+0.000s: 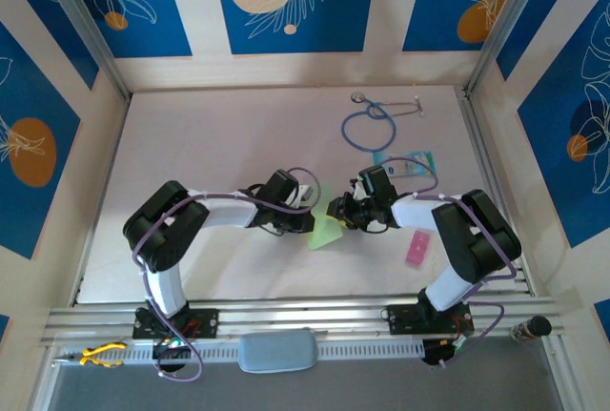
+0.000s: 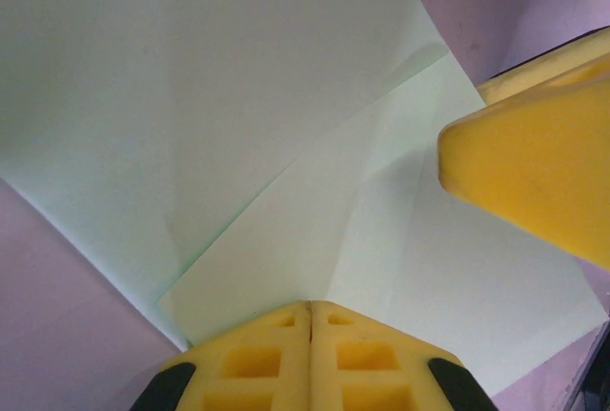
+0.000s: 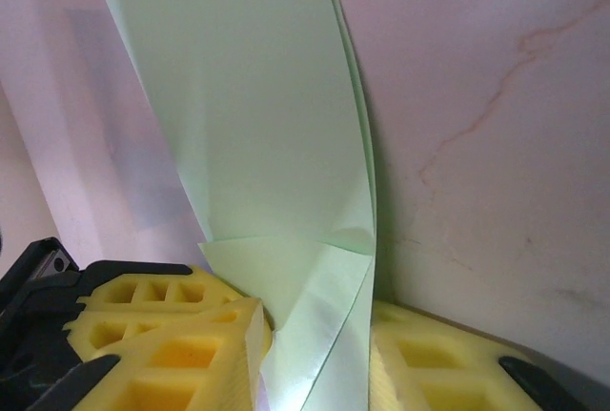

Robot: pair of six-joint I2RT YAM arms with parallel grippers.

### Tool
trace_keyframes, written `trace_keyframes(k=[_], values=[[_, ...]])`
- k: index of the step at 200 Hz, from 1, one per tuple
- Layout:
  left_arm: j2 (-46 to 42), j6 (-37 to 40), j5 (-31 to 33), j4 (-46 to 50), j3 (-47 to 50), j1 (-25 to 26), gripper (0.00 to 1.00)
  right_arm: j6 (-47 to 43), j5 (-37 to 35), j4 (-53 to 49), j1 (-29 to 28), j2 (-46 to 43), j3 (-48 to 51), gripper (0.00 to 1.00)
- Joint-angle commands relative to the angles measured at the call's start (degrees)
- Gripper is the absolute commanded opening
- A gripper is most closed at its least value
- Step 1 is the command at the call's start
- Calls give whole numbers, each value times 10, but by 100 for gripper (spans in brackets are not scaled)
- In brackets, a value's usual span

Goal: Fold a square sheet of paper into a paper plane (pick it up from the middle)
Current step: Turn over the paper at the center of the table.

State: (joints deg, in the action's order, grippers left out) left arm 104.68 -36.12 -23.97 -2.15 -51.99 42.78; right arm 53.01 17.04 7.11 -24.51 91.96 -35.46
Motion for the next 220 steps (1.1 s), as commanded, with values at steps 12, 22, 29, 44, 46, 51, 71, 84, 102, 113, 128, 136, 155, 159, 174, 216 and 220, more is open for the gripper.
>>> trace_keyframes(k=[12, 22, 29, 44, 46, 51, 71, 84, 102, 113, 128, 136, 155, 159, 174, 216, 220], values=[[-12, -9, -10, 0, 10, -5, 4, -10, 18, 24, 8, 11, 12, 29], [-12, -10, -12, -3, 11, -5, 4, -12, 19, 27, 9, 12, 14, 27], [-12, -10, -12, -4, 11, -6, 4, -12, 20, 29, 10, 14, 14, 27], [-12, -10, -13, -5, 11, -6, 4, -12, 18, 37, 11, 16, 18, 25], [-12, -10, -12, -5, 11, -6, 4, -12, 18, 37, 11, 16, 18, 25], [-12, -10, -13, -5, 11, -6, 4, -12, 18, 40, 12, 17, 20, 24], [-13, -11, -13, -5, 12, -6, 4, -12, 18, 50, 14, 18, 23, 22], [-13, -11, -14, -5, 12, -6, 4, -13, 20, 51, 14, 20, 23, 20], [-14, -12, -14, -6, 12, -7, 4, -17, 21, 52, 15, 21, 24, 18], [-15, -12, -13, -7, 13, -6, 4, -19, 23, 54, 15, 22, 24, 18], [-16, -12, -13, -8, 12, -6, 5, -23, 25, 58, 14, 23, 25, 16], [-17, -13, -13, -8, 12, -6, 4, -22, 25, 61, 15, 23, 27, 16], [-18, -13, -14, -10, 13, -6, 5, -23, 24, 66, 16, 23, 30, 16], [-19, -14, -14, -10, 14, -6, 5, -23, 24, 66, 16, 25, 30, 16], [-21, -13, -15, -12, 14, -6, 5, -22, 24, 69, 17, 26, 30, 15], [-19, -20, -21, -23, 20, -8, 6, -17, 32, 85, 20, 40, 30, 12], [-19, -20, -21, -23, 20, -7, 6, -16, 33, 87, 20, 40, 30, 11]])
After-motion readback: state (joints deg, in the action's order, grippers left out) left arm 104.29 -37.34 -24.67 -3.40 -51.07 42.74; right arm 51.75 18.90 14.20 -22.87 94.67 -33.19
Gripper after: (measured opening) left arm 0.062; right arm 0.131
